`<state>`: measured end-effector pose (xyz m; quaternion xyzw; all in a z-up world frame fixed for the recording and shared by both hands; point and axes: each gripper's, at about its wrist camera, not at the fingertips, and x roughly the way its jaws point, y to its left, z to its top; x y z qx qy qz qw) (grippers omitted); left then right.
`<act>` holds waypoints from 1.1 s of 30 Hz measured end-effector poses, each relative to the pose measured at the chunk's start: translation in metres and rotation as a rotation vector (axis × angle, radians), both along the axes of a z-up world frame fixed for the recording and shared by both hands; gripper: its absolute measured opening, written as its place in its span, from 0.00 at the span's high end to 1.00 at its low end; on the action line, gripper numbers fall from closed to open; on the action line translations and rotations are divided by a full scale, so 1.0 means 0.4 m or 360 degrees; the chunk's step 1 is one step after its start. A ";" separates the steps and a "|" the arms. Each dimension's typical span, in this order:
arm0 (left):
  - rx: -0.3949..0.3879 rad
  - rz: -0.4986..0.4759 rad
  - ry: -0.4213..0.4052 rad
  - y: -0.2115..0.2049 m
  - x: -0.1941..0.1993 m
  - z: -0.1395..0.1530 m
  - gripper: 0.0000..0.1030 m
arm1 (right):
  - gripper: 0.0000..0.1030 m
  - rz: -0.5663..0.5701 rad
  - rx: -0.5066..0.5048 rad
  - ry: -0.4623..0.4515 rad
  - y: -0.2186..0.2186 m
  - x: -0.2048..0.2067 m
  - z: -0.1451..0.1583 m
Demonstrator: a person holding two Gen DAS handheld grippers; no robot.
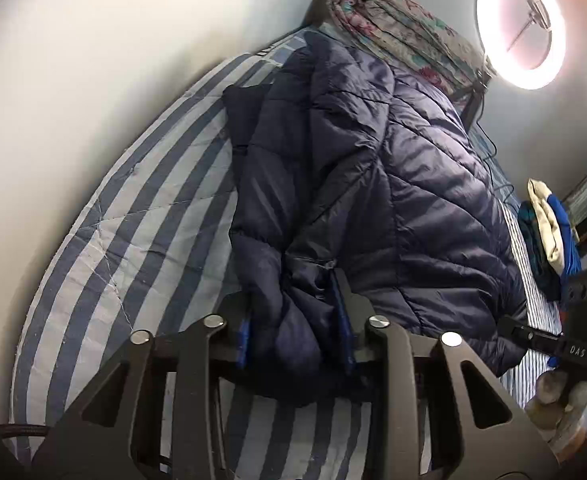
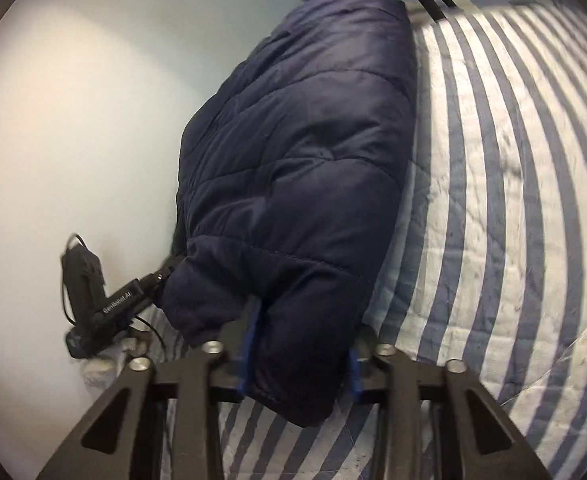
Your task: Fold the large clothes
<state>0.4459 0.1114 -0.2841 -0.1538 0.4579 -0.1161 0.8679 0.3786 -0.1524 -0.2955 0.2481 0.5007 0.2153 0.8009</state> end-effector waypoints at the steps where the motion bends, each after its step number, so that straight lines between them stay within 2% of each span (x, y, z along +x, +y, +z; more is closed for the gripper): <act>1: -0.0001 -0.0010 0.0010 -0.002 -0.004 0.001 0.73 | 0.76 0.0000 -0.0045 -0.0006 0.007 -0.002 0.013; 5: -0.0019 -0.0060 0.0086 -0.018 -0.018 0.014 0.77 | 0.82 -0.0034 -0.0173 0.0032 0.015 -0.022 0.051; 13: 0.0129 -0.0275 0.0217 -0.116 -0.160 0.060 0.81 | 0.85 -0.0020 -0.0461 0.0068 0.000 -0.160 0.132; 20: 0.0286 -0.0483 0.0290 -0.222 -0.368 0.096 0.81 | 0.85 0.0003 -0.0616 0.0116 -0.055 -0.385 0.174; 29: 0.0373 -0.0661 0.0322 -0.313 -0.639 0.116 0.81 | 0.85 -0.0005 -0.0693 0.0154 -0.115 -0.654 0.210; 33: 0.0390 -0.0696 0.0292 -0.344 -0.734 0.117 0.82 | 0.85 -0.0013 -0.0722 0.0152 -0.142 -0.721 0.221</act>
